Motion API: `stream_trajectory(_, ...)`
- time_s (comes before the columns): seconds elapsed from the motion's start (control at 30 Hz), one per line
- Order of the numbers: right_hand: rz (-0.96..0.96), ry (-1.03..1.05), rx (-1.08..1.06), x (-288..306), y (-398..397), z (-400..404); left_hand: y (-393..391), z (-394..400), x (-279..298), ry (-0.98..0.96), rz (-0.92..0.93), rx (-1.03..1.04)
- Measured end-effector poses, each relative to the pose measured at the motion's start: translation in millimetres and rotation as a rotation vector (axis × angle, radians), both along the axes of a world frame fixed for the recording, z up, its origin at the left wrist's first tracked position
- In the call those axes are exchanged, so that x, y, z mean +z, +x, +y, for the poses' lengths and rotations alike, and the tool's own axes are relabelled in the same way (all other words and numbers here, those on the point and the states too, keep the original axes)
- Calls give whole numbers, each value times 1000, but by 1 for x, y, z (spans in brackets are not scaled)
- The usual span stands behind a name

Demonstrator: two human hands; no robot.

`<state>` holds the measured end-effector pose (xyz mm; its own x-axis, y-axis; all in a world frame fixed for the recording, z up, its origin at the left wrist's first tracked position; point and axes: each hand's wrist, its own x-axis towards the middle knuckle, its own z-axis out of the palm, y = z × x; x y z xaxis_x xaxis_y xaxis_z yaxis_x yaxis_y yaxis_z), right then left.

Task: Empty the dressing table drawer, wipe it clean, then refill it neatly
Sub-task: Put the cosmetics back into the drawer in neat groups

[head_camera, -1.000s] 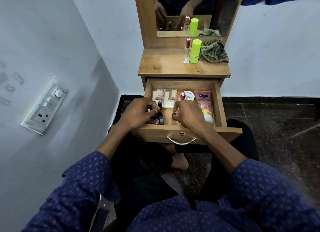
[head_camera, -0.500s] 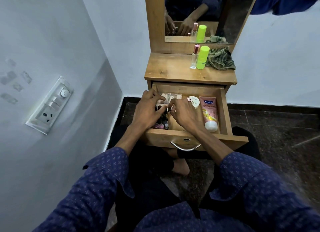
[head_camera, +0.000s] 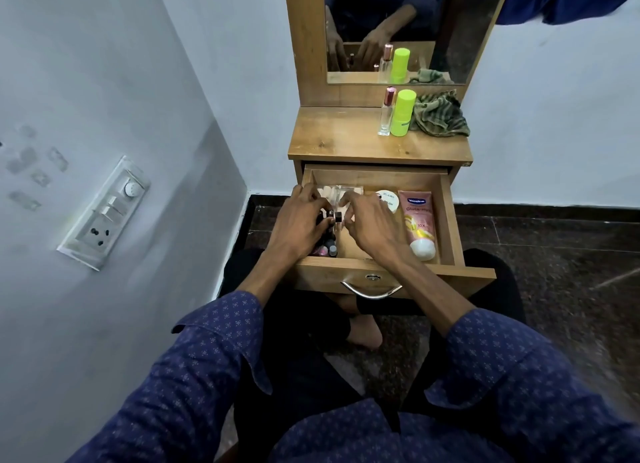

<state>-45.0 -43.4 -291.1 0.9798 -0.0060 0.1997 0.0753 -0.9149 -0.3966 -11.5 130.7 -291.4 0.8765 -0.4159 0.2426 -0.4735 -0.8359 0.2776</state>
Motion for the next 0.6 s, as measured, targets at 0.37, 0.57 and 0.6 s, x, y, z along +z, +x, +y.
stream_trajectory(0.37, 4, 135, -129, 20, 8, -64, -1, 1, 0, -14, 28, -8)
stream_trajectory(0.57, 186, 72, -45, 16, 9, -63, -2, 2, 1, -25, 39, -13)
stream_trajectory(0.6, 178, 50, -45, 15, 8, -61, -1, 3, 1, -28, 41, -12)
